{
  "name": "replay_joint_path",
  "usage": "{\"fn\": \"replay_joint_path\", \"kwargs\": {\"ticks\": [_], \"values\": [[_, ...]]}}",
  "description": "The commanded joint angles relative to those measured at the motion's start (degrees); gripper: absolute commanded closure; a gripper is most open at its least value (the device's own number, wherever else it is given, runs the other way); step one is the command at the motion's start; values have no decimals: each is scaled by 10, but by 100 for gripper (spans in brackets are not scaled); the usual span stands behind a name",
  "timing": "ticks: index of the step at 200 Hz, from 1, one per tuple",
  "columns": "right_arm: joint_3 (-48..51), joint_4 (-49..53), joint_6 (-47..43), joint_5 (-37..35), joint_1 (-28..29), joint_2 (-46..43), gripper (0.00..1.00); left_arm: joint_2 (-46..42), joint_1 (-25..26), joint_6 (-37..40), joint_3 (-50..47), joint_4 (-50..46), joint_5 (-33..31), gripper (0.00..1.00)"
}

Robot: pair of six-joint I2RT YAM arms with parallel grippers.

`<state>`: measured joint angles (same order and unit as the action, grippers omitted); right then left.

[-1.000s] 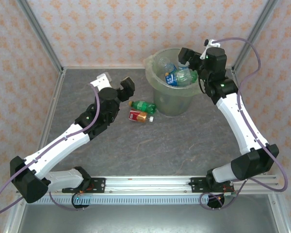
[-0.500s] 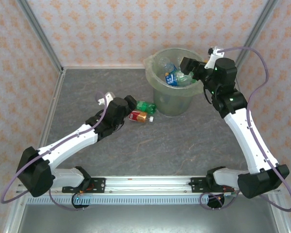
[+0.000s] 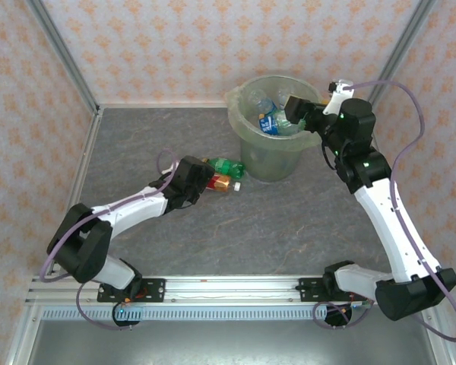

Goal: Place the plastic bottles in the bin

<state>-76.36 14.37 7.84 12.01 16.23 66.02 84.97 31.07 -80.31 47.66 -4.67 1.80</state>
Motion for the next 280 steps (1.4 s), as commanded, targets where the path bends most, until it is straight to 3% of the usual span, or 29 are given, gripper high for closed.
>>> {"fn": "replay_joint_path", "kwargs": {"ticks": [1, 75, 162, 185, 206, 221, 280], "values": [[15, -17, -13, -12, 1, -17, 0, 24, -5, -24, -3, 33, 31, 17], [29, -24, -13, -16, 1, -15, 0, 109, -11, -15, 43, 48, 46, 17], [31, -24, -9, -13, 1, -12, 0, 148, -31, -10, 65, 53, 51, 17], [32, -23, -9, -16, 1, -12, 0, 161, -33, -10, 62, 69, 67, 31], [35, -23, -9, -17, 1, -12, 0, 162, -33, -10, 57, 74, 68, 33], [34, -23, -8, -18, 2, -12, 0, 152, -33, -4, 54, 73, 61, 41], [26, -20, -7, -25, 1, -14, 0, 51, -36, 48, 69, -17, -15, 41]]}}
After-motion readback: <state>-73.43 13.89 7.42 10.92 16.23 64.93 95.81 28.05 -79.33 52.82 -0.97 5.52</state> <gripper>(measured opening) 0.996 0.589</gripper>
